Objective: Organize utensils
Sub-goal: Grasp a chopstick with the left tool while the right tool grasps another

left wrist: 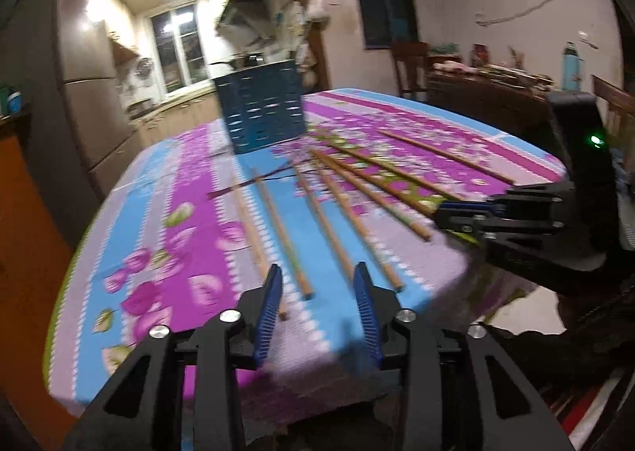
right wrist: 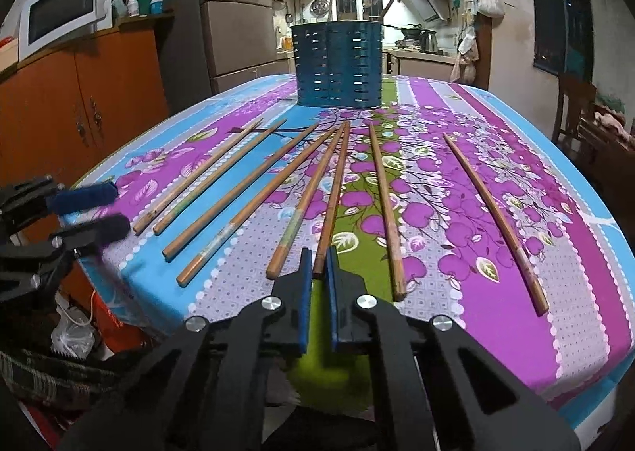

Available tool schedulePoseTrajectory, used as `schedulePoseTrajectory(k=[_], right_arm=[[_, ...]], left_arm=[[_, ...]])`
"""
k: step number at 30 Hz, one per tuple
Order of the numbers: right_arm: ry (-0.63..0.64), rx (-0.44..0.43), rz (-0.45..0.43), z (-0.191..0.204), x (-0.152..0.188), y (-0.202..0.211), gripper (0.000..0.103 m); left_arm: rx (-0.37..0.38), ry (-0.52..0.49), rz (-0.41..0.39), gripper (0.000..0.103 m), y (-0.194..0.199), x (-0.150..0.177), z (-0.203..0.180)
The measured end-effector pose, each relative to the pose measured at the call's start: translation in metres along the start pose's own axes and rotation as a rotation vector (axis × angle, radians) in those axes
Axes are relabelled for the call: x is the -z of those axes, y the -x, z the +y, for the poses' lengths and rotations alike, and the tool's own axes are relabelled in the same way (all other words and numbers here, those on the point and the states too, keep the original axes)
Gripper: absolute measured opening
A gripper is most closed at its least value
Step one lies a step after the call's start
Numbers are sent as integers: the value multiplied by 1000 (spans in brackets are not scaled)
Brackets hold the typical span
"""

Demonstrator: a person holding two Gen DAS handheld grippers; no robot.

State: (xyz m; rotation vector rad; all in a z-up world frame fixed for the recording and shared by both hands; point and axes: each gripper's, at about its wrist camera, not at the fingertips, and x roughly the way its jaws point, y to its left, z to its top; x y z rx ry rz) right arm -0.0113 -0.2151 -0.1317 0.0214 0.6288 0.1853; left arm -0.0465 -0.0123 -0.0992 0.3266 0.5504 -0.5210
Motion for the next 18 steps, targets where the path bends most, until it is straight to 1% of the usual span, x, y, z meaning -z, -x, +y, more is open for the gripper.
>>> schedulePoseTrajectory(k=[1,3,4,7,10,15,17,18], right_arm=[[-5,1,-3,-1,0,1,5],[-8,4,-9,-2,0,3,5],[-9,2,-9,-3,0,4,5],[-11,0,-11,-4,0,5,5],[-18,-3,-8,-6,1,5,5],[-17,-10,-4,-7,2,5,5],[-17,-12,-3,-8,2,6,5],[-17,-12,-3,-8,2,5,5]], left_arm=[[19,-3,6,28,-2,0,-3],[53,-3,20,21,-8,0,-7],[57,-5,25,19,-12,0,-10],[39,-13,37,18,-20,1,-15],[46,-11,53,18,-26,2,-15],[25,12,77,18,-35,5,-12],[28,10,76,15,-35,4,-12],[27,8,75,12,-36,4,-13]])
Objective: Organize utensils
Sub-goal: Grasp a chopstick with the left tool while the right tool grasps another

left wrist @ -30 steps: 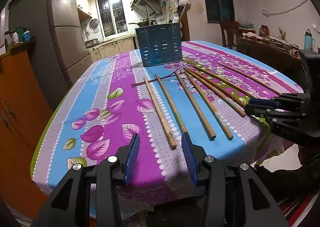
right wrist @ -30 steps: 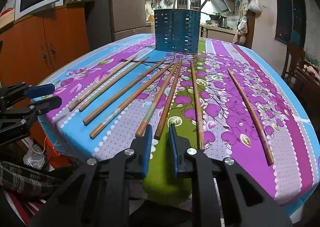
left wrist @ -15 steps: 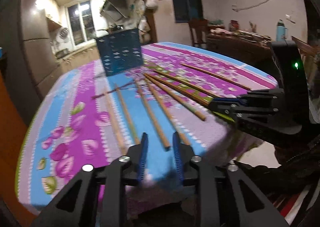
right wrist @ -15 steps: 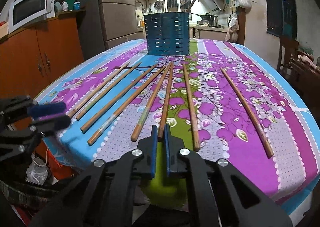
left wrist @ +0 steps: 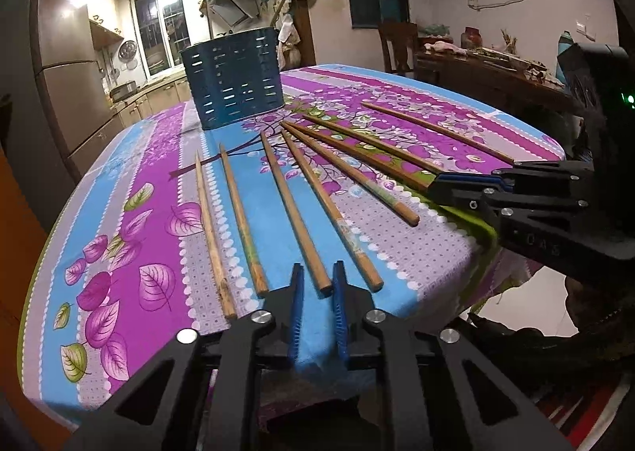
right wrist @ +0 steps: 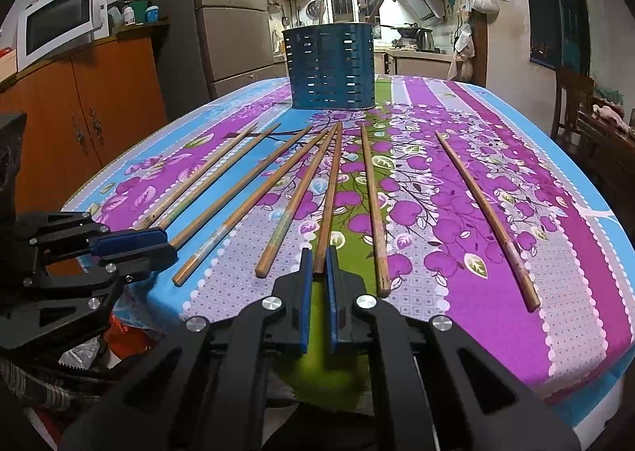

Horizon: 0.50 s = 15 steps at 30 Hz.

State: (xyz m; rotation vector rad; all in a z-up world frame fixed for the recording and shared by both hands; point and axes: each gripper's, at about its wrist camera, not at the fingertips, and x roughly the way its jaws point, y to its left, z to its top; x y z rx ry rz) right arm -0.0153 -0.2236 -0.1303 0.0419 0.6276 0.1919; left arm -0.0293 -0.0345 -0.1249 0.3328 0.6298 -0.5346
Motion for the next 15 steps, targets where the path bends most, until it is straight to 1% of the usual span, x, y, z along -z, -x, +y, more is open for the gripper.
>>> schedulePoseTrajectory(k=[4,10,15], right_arm=[[0,3,-6,0,-1,1,5],[1,10,-24,-2,-5,4,5],[3,24,-65,-4,-18,14,5]], left_arm=[[-21,26,-12,9,0,1,3],[-58,56,-52,8,8,-5,11],[-77,68,-85,8,17,-15,19]])
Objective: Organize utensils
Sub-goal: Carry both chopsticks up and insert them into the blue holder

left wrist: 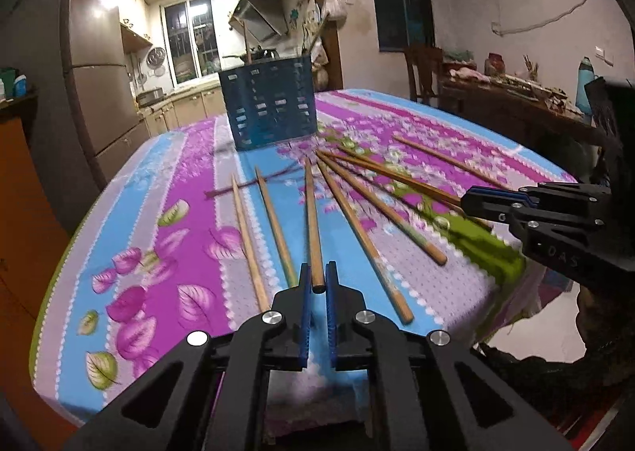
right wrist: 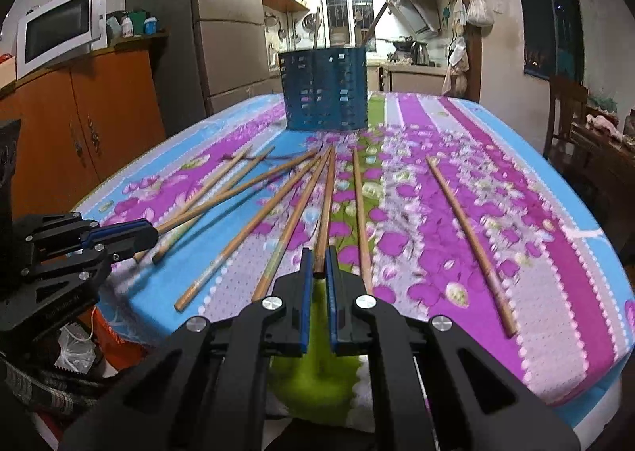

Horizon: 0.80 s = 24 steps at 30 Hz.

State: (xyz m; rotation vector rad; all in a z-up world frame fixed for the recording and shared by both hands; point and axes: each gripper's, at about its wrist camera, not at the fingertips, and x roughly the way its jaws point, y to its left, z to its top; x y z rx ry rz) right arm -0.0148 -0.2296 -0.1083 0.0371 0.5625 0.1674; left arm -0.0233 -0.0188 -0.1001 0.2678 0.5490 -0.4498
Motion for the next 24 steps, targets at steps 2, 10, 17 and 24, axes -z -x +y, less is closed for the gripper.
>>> schedulePoseTrajectory(k=[2,10,17,24], right_arm=[[-2,5,-24,-1,-8,5,5],[33,22,-154,-3,-48,26,5],[46,4,-265,-12,-96,35,5],[58,-24,-311,-16,-128,34,5]], left_arm=[[-6,-2,-29,8,6,-8,3],[-14,18,-165,8,31,-52,16],[-19,24,-262,8,38,-100,34],[43,21,-298,8,31,-138,48]])
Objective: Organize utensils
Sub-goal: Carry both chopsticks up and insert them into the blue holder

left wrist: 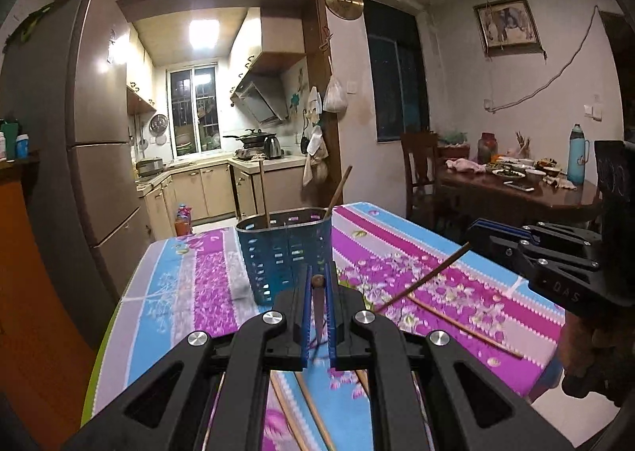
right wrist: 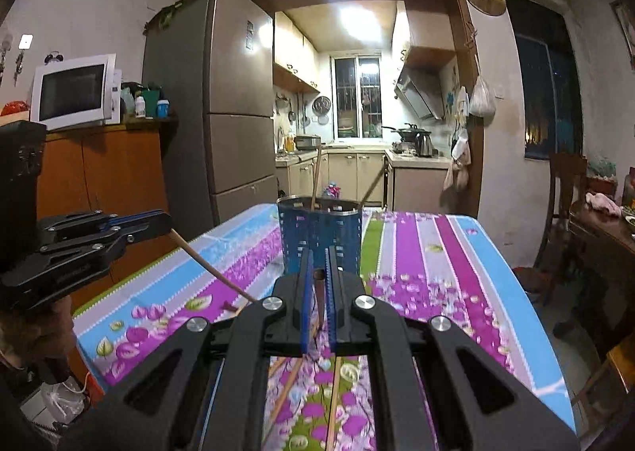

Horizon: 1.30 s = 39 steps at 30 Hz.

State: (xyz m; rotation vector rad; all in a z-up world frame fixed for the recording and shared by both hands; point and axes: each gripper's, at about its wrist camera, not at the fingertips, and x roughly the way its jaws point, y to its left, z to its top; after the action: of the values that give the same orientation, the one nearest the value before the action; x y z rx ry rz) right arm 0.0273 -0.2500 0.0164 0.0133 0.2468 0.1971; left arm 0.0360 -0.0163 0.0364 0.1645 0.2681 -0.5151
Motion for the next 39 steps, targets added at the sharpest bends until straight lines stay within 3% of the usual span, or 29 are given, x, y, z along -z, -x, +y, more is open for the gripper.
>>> schedulePoseTrajectory(k=[8,32,39], right_arm=[[-5,-28,-38,-7,-26,-8,5],[6,-75,-94,3,-61,2,5],[25,-83,-163,0,-103,-10,5]], left_arm=[[53,41,-1,8,-15,-24,11],[82,51,-64,8,0,-54,16],[57,51,-153,8,-3,-94,31]])
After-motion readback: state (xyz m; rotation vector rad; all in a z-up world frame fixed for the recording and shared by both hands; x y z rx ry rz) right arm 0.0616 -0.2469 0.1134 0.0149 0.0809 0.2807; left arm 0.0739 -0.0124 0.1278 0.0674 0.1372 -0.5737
